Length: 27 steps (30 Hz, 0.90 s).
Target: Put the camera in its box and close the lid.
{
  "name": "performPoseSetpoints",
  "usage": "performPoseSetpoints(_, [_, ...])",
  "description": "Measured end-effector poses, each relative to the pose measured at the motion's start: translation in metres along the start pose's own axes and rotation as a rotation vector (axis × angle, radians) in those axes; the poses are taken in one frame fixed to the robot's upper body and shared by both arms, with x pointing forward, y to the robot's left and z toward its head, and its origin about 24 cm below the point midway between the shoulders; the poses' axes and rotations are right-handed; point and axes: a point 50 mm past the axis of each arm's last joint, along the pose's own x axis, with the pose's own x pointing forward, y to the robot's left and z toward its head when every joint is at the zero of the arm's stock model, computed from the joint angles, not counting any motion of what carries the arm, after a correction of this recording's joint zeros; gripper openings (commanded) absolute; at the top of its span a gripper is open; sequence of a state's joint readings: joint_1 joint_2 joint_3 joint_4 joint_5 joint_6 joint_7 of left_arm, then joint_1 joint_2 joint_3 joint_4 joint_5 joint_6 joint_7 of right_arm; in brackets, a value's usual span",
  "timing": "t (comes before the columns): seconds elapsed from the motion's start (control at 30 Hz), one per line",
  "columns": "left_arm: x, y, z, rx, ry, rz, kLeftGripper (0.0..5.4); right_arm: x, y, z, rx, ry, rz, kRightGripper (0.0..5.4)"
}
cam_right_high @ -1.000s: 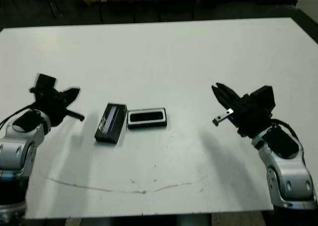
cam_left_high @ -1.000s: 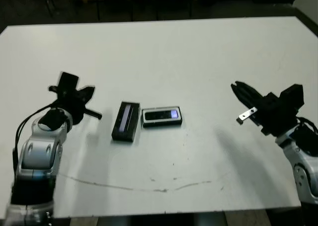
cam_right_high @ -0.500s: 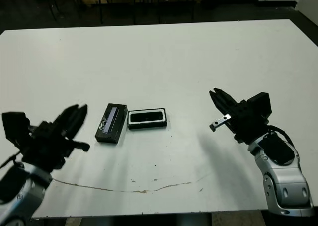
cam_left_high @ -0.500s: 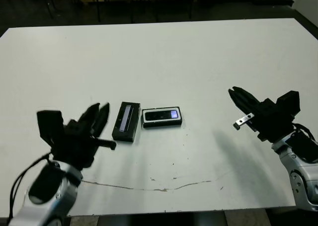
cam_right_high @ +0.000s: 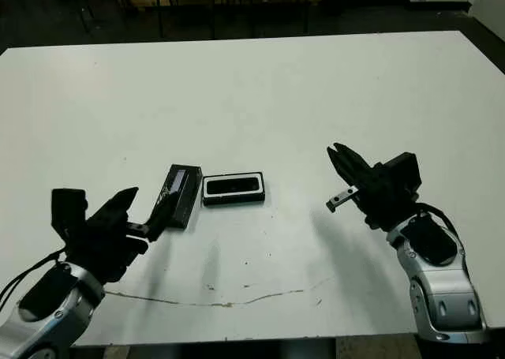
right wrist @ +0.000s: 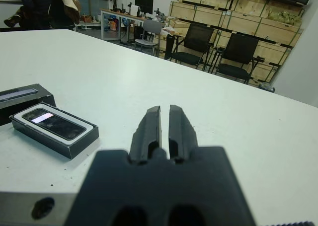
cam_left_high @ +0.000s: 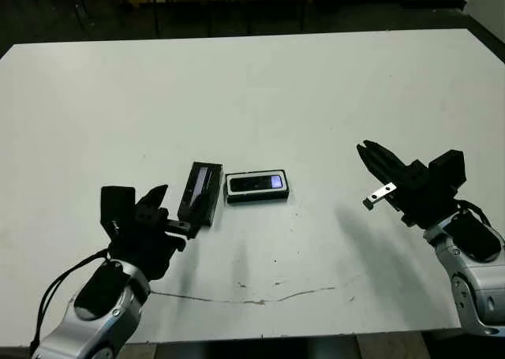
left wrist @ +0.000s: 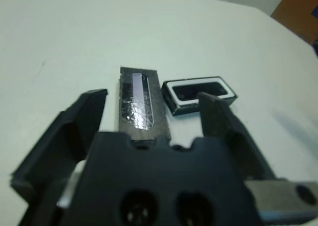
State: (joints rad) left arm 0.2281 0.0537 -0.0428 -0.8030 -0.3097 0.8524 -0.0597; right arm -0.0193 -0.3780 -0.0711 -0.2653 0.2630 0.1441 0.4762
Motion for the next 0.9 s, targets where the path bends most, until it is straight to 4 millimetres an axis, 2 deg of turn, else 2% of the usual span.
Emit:
performPoseSetpoints(0.1, [0.003, -0.001, -0.001, 0.01, 0.007, 0.005, 5.39, 0.0, 0.0, 0.0, 0.001, 0.0, 0.0, 0.0])
performPoseSetpoints(0.6, [0.009, -0.008, -0.005, -0.016, 0.015, 0.008, 5.39, -0.001, -0.002, -0.004, 0.019, -0.014, 0.014, 0.0])
performPoseSetpoints(0.9, [0.011, -0.008, -0.014, -0.018, 0.036, 0.031, 5.39, -0.002, -0.001, -0.005, 0.023, -0.013, 0.021, 0.0])
